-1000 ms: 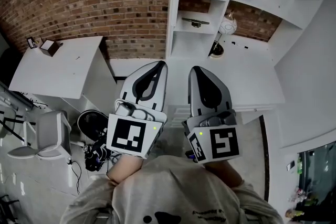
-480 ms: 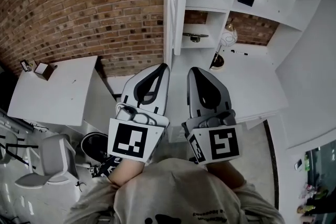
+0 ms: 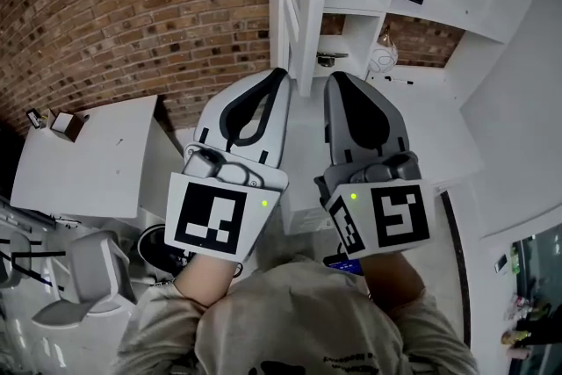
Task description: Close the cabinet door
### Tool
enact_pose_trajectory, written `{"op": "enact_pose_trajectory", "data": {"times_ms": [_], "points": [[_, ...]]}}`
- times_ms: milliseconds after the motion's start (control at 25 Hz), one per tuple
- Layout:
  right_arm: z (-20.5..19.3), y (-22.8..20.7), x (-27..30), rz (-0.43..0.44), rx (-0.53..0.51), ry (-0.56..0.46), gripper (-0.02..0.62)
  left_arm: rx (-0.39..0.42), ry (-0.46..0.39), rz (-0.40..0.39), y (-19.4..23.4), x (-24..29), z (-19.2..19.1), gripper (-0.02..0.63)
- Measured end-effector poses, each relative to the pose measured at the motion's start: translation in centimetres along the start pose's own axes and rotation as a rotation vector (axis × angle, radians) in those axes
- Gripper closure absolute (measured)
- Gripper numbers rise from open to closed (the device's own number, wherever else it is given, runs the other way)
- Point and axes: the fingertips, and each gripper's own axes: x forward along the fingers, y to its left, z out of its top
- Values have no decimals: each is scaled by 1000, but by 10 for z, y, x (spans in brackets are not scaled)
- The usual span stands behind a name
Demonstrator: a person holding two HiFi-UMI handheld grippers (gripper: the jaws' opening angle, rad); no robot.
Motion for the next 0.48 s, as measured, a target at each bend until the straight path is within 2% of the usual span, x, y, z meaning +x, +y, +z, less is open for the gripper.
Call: {"op": "enact_pose_trajectory", "data": {"times_ms": [240,400,480], "points": [[7,-6,26,11,21,27,576,19,19,-54,5,20,7,598],[-1,-6,40,26,28,63,570,26,1,-47,7,26,11,598],[-4,-3,48,42,23,80,495,38,1,-36,8,28,11,598]]}}
